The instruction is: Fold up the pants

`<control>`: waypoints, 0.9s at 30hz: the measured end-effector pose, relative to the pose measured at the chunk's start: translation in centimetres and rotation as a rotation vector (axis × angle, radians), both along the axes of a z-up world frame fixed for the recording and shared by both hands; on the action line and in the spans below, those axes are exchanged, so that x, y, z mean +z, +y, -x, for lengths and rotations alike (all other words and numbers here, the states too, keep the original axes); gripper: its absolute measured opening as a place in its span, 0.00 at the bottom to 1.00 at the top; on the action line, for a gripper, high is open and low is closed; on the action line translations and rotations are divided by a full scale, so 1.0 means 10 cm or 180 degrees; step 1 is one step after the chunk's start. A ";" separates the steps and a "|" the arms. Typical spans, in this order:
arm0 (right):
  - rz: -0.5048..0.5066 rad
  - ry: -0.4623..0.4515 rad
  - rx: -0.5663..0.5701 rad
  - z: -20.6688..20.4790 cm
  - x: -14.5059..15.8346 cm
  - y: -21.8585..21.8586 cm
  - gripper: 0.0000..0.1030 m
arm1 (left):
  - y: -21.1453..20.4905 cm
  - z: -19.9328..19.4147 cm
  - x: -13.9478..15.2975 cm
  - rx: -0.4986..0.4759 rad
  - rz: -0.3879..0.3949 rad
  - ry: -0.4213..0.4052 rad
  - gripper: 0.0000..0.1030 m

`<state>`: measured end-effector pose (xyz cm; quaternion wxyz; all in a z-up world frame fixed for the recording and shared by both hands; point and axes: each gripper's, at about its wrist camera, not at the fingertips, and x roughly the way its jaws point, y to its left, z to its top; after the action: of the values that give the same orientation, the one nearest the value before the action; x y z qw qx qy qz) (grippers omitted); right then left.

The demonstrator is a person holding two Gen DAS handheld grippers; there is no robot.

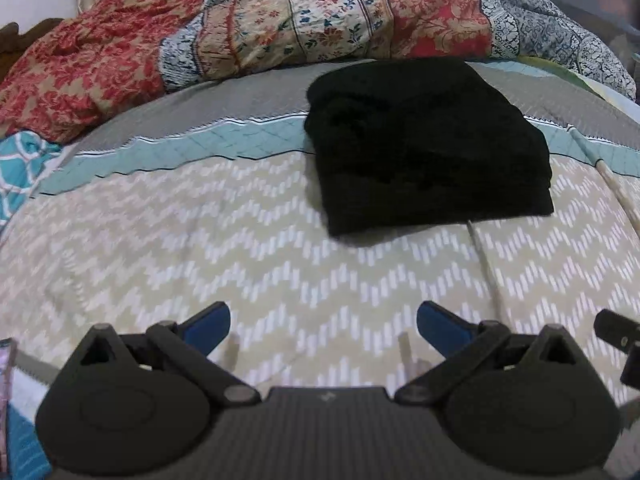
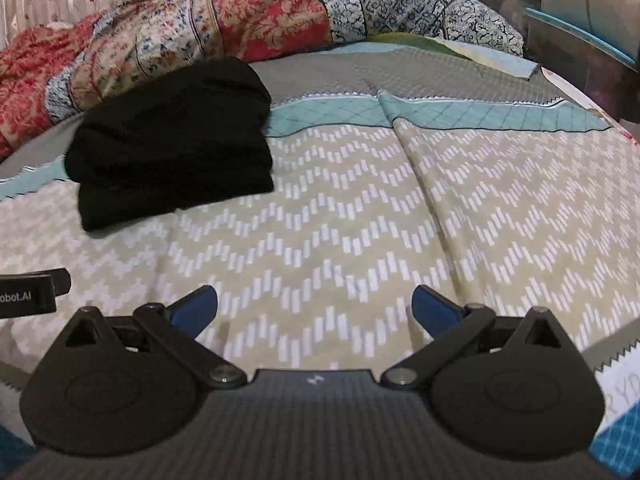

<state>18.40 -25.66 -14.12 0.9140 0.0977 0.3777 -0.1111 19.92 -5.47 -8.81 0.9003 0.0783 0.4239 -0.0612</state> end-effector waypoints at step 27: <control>-0.0960 -0.0315 0.0023 -0.69 0.09 -0.50 0.42 | 0.31 -1.10 0.39 0.0432 0.0684 -0.0230 1.00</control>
<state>25.31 -30.68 -13.20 0.9068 0.2379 0.3450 -0.0448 30.93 -2.39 -4.88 0.9202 -0.0453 0.3865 -0.0424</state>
